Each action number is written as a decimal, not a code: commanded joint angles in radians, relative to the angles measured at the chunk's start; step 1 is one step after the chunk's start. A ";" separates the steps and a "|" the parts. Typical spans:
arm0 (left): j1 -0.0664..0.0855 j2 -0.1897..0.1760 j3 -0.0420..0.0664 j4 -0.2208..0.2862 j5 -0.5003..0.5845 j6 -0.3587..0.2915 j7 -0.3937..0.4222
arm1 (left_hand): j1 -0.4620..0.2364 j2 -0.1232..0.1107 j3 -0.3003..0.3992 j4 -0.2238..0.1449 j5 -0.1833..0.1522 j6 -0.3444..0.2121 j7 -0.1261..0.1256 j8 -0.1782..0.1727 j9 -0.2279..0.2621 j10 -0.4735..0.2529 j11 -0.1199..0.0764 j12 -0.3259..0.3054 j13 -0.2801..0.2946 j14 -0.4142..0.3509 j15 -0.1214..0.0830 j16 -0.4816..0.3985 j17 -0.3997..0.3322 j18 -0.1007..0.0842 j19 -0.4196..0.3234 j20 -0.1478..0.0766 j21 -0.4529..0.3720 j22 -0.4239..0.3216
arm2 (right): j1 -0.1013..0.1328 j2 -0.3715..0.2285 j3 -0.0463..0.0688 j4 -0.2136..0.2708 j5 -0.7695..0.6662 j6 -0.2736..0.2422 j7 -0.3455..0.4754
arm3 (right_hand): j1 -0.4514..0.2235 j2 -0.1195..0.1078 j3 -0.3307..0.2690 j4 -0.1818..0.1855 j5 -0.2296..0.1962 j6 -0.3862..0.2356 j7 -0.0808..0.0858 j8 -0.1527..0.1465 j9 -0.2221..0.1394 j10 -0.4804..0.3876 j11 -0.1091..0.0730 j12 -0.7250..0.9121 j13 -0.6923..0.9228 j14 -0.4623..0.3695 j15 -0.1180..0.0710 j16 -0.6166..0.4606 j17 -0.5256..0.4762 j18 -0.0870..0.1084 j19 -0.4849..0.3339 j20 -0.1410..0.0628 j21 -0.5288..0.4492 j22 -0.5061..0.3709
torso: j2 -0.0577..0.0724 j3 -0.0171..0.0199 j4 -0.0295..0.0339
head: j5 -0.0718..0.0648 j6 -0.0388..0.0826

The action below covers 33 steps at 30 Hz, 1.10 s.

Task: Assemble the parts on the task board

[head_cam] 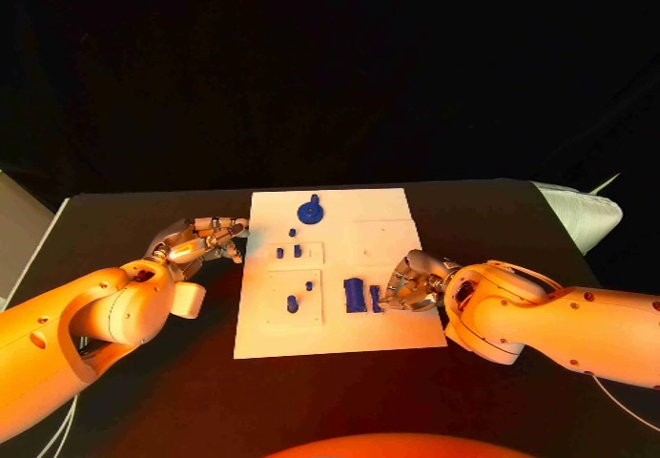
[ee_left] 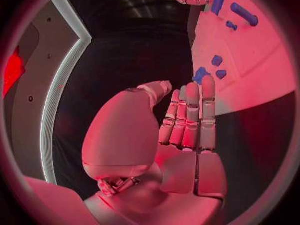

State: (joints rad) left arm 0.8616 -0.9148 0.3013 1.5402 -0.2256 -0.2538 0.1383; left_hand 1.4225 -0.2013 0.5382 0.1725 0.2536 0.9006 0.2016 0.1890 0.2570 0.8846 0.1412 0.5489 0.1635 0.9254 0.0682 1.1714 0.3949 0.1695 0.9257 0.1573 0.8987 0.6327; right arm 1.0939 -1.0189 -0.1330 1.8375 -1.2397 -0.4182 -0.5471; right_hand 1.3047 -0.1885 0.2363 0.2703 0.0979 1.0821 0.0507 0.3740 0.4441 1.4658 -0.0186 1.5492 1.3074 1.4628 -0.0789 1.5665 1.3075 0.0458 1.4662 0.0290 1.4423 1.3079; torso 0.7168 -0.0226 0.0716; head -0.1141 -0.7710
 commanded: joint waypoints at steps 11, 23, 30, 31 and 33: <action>-0.002 0.015 0.001 -0.026 0.028 0.021 0.072 | -0.008 -0.002 -0.012 0.018 0.002 -0.004 0.001 -0.003 -0.003 -0.010 -0.003 0.006 -0.003 0.005 0.000 -0.002 -0.002 0.015 0.007 0.004 -0.015 -0.007 | 0.009 -0.006 0.002 -0.079 0.288 -0.217 0.337 | -0.047 0.020 -0.107 0.019 0.147 -0.061 0.036 -0.053 -0.026 0.069 0.026 -0.074 0.228 0.108 0.018 0.004 0.263 0.007 0.045 0.009 -0.139 0.147 | -0.006 -0.0039 0.0016 | 0.003 0.022; -0.001 0.070 0.002 -0.129 0.061 -0.020 0.199 | 0.022 -0.021 -0.018 0.035 -0.003 -0.007 -0.011 0.009 0.000 0.028 0.009 -0.106 -0.075 -0.159 0.039 -0.292 -0.118 0.003 -0.158 0.041 -0.228 -0.116 | 0.039 0.123 0.010 -0.391 0.792 -0.201 0.836 | 0.119 0.025 0.032 0.016 0.124 -0.162 0.089 -0.075 -0.034 -0.380 0.074 -1.012 -0.281 -0.184 0.063 -0.591 -0.355 0.135 -0.225 0.058 -1.102 -0.380 | -0.038 -0.0187 -0.0034 | 0.011 0.096; 0.013 0.143 0.002 -0.239 0.064 -0.057 0.236 | 0.037 -0.027 -0.031 0.050 -0.003 -0.058 -0.075 -0.031 -0.034 0.095 0.051 -0.425 -0.100 -0.183 0.103 -0.733 -0.232 0.004 -0.218 0.131 -0.664 -0.409 | 0.041 0.225 0.019 -0.559 0.885 -0.120 0.935 | 0.165 -0.030 0.227 -0.009 0.043 -0.199 0.134 -0.125 -0.076 -0.391 0.142 -1.378 -0.792 -0.369 0.133 -1.154 -0.681 0.135 -0.349 0.130 -1.377 -0.683 | -0.059 -0.0140 -0.0020 | 0.015 0.137; 0.016 0.157 0.002 -0.258 0.065 -0.059 0.237 | 0.038 -0.024 -0.038 0.050 -0.003 -0.055 -0.072 -0.033 -0.036 0.090 0.052 -0.443 -0.100 -0.184 0.107 -0.760 -0.237 0.001 -0.223 0.132 -0.691 -0.429 | 0.041 0.240 0.020 -0.580 0.895 -0.110 0.944 | 0.159 -0.037 0.239 -0.017 0.044 -0.199 0.136 -0.134 -0.081 -0.393 0.145 -1.406 -0.844 -0.380 0.144 -1.198 -0.708 0.135 -0.364 0.140 -1.381 -0.721 | -0.063 -0.0128 -0.0021 | 0.017 0.143; 0.021 0.183 0.002 -0.292 0.067 -0.062 0.238 | 0.039 -0.021 -0.051 0.050 -0.002 -0.052 -0.071 -0.037 -0.040 0.079 0.056 -0.468 -0.101 -0.192 0.114 -0.805 -0.245 -0.005 -0.226 0.133 -0.729 -0.457 | 0.040 0.265 0.021 -0.618 0.907 -0.093 0.959 | 0.144 -0.042 0.254 -0.035 0.044 -0.196 0.138 -0.147 -0.089 -0.380 0.149 -1.436 -0.927 -0.382 0.156 -1.259 -0.749 0.137 -0.387 0.153 -1.380 -0.790 | -0.068 -0.0095 -0.0022 | 0.022 0.148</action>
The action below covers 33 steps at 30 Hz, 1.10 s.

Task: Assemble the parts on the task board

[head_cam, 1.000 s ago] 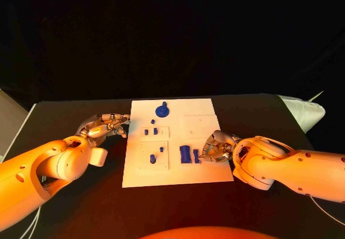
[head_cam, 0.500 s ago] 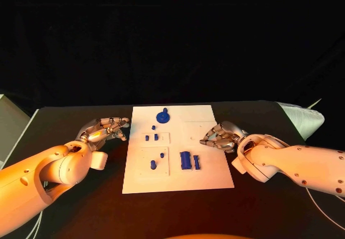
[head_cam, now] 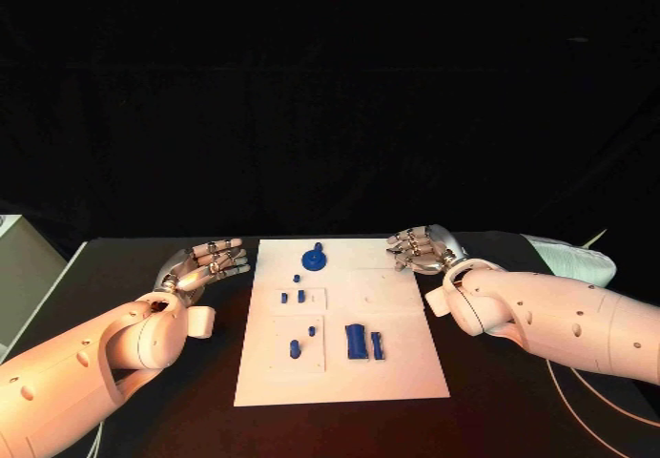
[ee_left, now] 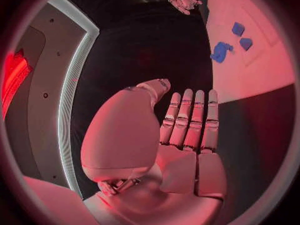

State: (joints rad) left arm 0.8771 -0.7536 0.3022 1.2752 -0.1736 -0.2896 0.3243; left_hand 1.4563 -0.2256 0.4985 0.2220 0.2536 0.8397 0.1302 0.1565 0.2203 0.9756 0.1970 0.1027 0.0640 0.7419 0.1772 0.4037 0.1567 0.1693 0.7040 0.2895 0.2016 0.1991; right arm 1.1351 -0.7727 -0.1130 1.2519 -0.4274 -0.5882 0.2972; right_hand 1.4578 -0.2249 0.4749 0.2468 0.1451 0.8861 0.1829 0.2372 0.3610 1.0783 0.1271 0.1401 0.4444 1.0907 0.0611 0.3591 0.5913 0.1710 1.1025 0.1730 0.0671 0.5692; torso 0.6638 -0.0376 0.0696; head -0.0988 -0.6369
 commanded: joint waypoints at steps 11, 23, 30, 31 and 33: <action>0.018 0.049 -0.020 -0.041 0.016 -0.041 0.028 | -0.584 0.226 -0.499 -0.222 -0.254 -0.840 -0.130 -0.156 -0.220 -0.976 -0.197 -0.103 -0.064 -0.742 -0.177 -0.404 -0.157 -0.169 -0.704 -0.289 -0.202 -0.199 | -0.008 0.046 0.011 -0.044 0.084 0.018 0.070 | -0.617 0.225 -0.475 -0.247 -0.145 -0.886 -0.183 -0.237 -0.361 -1.078 -0.127 -0.140 -0.444 -1.091 -0.061 -0.359 -0.591 -0.171 -1.102 -0.173 -0.067 -0.569 | -0.026 0.0103 -0.0098 | 0.021 0.018; 0.120 -0.001 -0.206 0.181 0.120 -0.331 0.139 | -1.456 0.226 -0.499 -0.222 -0.254 -0.840 -0.130 -0.156 -0.220 -0.976 -0.197 -0.103 -0.064 -0.742 -0.177 -0.404 -0.157 -0.169 -0.704 -0.289 -0.202 -0.199 | -0.066 0.006 0.087 0.226 0.340 -0.131 0.184 | -1.458 0.225 -0.475 -0.247 -0.145 -0.886 -0.183 -0.237 -0.361 -1.078 -0.127 -0.140 -0.444 -1.091 -0.061 -0.359 -0.591 -0.171 -1.102 -0.173 -0.067 -0.569 | -0.117 0.0367 -0.0678 | 0.096 0.036; 0.165 -0.023 -0.288 0.278 0.166 -0.458 0.187 | -1.456 0.226 -0.499 -0.222 -0.254 -0.840 -0.130 -0.156 -0.220 -0.976 -0.197 -0.103 -0.064 -0.742 -0.177 -0.404 -0.157 -0.169 -0.704 -0.289 -0.202 -0.199 | -0.084 -0.007 0.112 0.314 0.423 -0.179 0.221 | -1.458 0.225 -0.475 -0.247 -0.145 -0.886 -0.183 -0.237 -0.361 -1.078 -0.127 -0.140 -0.444 -1.091 -0.061 -0.359 -0.591 -0.171 -1.102 -0.173 -0.067 -0.569 | -0.120 0.0376 -0.0696 | 0.099 0.037; 0.168 -0.024 -0.294 0.284 0.169 -0.467 0.191 | -1.456 0.226 -0.499 -0.222 -0.254 -0.840 -0.130 -0.156 -0.220 -0.976 -0.197 -0.103 -0.064 -0.742 -0.177 -0.404 -0.157 -0.169 -0.704 -0.289 -0.202 -0.199 | -0.085 -0.007 0.113 0.317 0.426 -0.181 0.222 | -1.458 0.225 -0.475 -0.247 -0.145 -0.886 -0.183 -0.237 -0.361 -1.078 -0.127 -0.140 -0.444 -1.091 -0.061 -0.359 -0.591 -0.171 -1.102 -0.173 -0.067 -0.569 | -0.120 0.0376 -0.0696 | 0.099 0.037; 0.172 -0.026 -0.300 0.293 0.173 -0.478 0.195 | -1.456 0.226 -0.499 -0.222 -0.254 -0.840 -0.130 -0.156 -0.220 -0.976 -0.197 -0.103 -0.064 -0.742 -0.177 -0.404 -0.157 -0.169 -0.704 -0.289 -0.202 -0.199 | -0.085 -0.007 0.113 0.318 0.427 -0.182 0.223 | -1.458 0.225 -0.475 -0.247 -0.145 -0.886 -0.183 -0.237 -0.361 -1.078 -0.127 -0.140 -0.444 -1.091 -0.061 -0.359 -0.591 -0.171 -1.102 -0.173 -0.067 -0.569 | -0.120 0.0376 -0.0696 | 0.099 0.037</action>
State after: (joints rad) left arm 1.0457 -0.7791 0.0020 1.5603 -0.0408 -0.6799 0.4609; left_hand 0.0604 -0.0021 0.0097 0.0029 0.0076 0.0162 -0.0001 0.0052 0.0029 0.0161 0.0015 0.0064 0.0016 0.0142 0.0004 0.0066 0.0024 0.0207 0.0124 0.0018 0.0079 0.0025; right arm 1.0508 -0.7790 -0.0008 1.5671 -0.0523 -0.7335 0.4711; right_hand 0.0533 -0.0018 0.0090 0.0022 0.0052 0.0135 0.0029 0.0071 0.0046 0.0228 0.0000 0.0039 0.0033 0.0207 -0.0016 0.0075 0.0054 0.0136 0.0184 0.0008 0.0046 0.0044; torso 0.5468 -0.0009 0.0015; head -0.0002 -0.6001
